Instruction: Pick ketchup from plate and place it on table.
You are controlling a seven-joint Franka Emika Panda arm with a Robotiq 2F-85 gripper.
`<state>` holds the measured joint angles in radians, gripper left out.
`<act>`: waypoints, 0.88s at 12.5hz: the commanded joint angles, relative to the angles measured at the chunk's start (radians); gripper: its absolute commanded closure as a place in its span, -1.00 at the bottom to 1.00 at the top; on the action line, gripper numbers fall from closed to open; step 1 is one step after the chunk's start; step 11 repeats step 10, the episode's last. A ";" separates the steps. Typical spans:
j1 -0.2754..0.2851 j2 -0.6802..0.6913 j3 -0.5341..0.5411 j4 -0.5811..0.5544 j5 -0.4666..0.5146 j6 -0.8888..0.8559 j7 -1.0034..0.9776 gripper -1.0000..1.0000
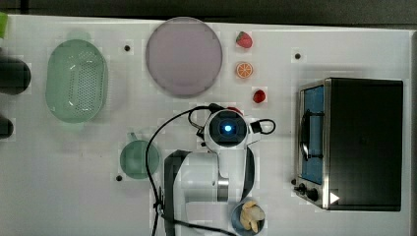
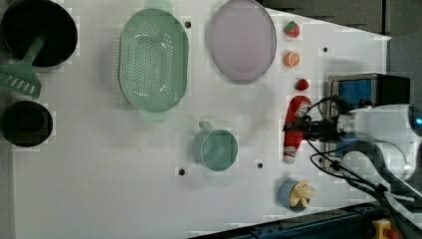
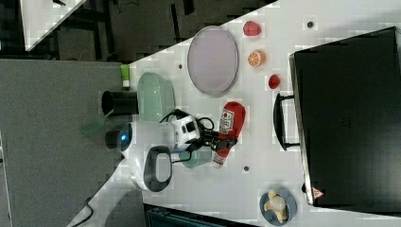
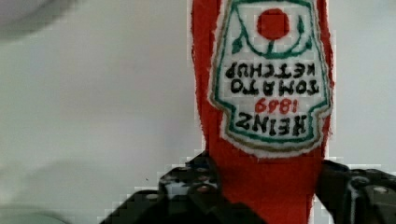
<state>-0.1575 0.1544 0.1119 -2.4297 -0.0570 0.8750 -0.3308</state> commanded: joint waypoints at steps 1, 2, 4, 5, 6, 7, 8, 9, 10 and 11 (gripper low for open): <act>-0.008 0.013 0.000 0.016 0.007 0.060 0.055 -0.64; -0.008 0.009 0.000 0.020 0.008 0.073 0.056 -0.86; -0.008 -0.021 0.002 0.055 0.009 0.012 0.088 -1.00; -0.008 -0.045 0.004 0.085 0.012 -0.050 0.122 -1.00; -0.008 -0.072 0.006 0.124 0.012 -0.120 0.151 -1.00; -0.008 -0.103 0.010 0.168 0.012 -0.188 0.159 -1.00; -0.008 -0.134 0.011 0.215 0.013 -0.245 0.164 -1.00; -0.008 -0.160 0.011 0.269 0.016 -0.275 0.195 -1.00; -0.008 -0.180 0.011 0.321 0.016 -0.305 0.242 -1.00; -0.008 -0.180 0.011 0.321 0.016 -0.305 0.242 -1.00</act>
